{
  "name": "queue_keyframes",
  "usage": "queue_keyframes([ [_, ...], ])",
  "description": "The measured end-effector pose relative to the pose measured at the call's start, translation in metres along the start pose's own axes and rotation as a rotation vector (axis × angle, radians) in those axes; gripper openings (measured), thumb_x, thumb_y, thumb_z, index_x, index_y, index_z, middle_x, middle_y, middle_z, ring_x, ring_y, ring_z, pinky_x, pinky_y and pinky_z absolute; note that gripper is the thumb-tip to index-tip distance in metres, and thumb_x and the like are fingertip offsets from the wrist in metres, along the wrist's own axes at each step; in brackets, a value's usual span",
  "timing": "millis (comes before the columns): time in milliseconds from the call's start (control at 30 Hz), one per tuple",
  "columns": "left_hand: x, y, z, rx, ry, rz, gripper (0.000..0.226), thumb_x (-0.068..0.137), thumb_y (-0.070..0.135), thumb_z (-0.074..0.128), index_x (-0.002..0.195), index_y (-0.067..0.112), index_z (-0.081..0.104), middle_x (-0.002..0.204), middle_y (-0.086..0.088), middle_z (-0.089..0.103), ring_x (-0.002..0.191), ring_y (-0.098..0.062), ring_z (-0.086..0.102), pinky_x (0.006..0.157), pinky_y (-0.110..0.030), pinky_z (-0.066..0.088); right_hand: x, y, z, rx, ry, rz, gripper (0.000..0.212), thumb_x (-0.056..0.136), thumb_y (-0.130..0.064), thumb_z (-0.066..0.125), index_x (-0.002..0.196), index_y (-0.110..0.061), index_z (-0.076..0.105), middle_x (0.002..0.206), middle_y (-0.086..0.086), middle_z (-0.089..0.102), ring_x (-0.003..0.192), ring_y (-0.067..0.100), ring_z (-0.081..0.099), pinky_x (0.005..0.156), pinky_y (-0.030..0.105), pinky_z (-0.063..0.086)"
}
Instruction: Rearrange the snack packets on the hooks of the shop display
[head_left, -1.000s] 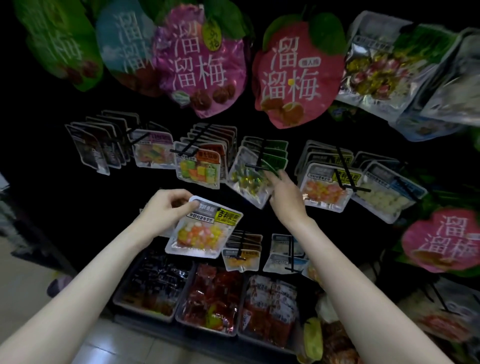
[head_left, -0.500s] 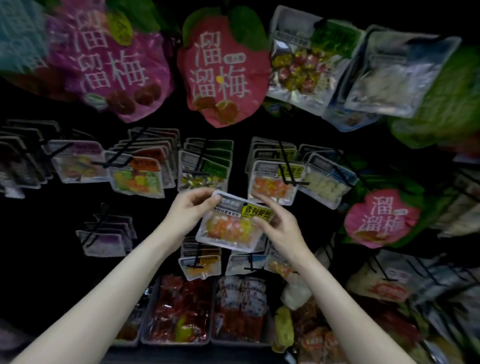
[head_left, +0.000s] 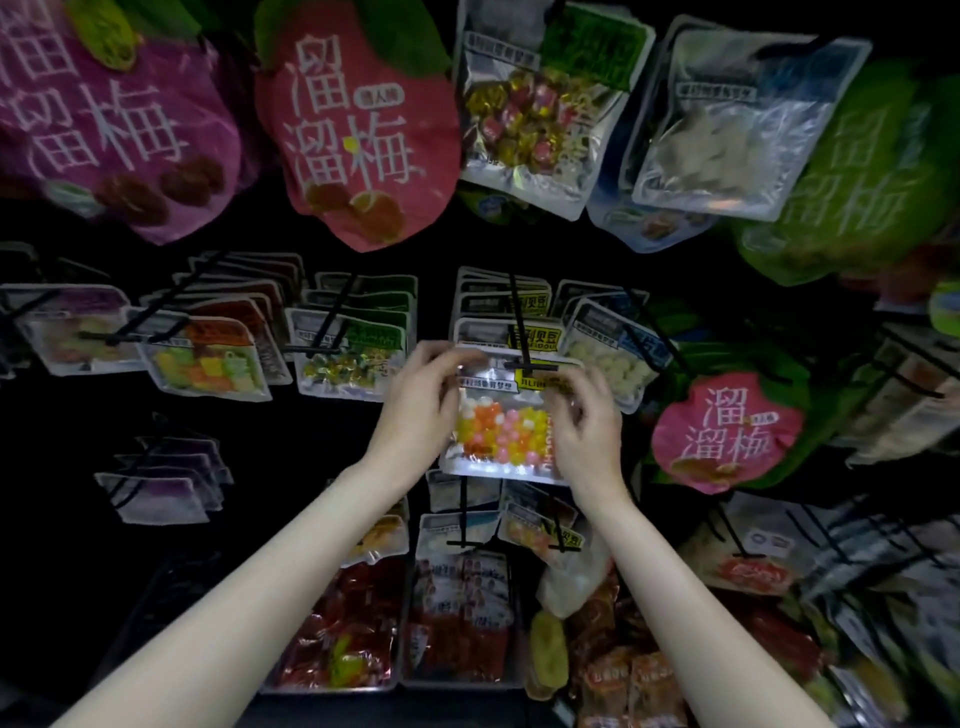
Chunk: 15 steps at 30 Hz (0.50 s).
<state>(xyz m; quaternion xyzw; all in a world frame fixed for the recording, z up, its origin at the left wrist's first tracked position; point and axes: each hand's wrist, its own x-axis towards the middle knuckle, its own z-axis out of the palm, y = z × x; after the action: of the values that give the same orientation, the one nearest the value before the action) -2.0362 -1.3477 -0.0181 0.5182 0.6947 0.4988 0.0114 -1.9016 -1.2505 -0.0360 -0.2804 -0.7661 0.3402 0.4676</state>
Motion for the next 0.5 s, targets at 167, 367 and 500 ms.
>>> queue_keyframes([
  [167,-0.005,-0.004,0.017,0.355,-0.073,0.123,0.05,0.087,0.005,0.051,0.136,0.019,0.047,0.15,-0.009,0.027,0.133,-0.024,0.017,0.105,-0.032,0.018,0.005,0.008,0.006,-0.091,-0.029,-0.02,0.036,0.087,0.012,0.045,0.103,-0.01,0.07,0.1,-0.003,0.046,0.094,-0.002,0.043,0.086,-0.001,0.032],
  [367,-0.014,-0.009,0.03,0.548,-0.103,0.251,0.052,0.084,0.024,0.033,0.132,0.01,0.046,0.151,-0.008,0.029,0.138,-0.024,0.02,0.11,-0.039,0.019,0.007,0.007,0.0,-0.014,-0.081,-0.04,0.037,0.094,0.002,0.046,0.124,-0.016,0.057,0.108,0.001,0.046,0.1,-0.006,0.043,0.09,0.004,0.033],
  [500,-0.016,-0.007,0.042,0.525,-0.105,0.241,0.053,0.085,0.022,0.034,0.135,0.005,0.044,0.146,-0.014,0.037,0.137,-0.022,0.02,0.11,-0.031,0.011,0.015,0.009,0.003,-0.029,-0.11,0.03,0.04,0.094,0.001,0.045,0.129,-0.017,0.055,0.121,0.011,0.046,0.121,0.023,0.043,0.1,0.016,0.032],
])
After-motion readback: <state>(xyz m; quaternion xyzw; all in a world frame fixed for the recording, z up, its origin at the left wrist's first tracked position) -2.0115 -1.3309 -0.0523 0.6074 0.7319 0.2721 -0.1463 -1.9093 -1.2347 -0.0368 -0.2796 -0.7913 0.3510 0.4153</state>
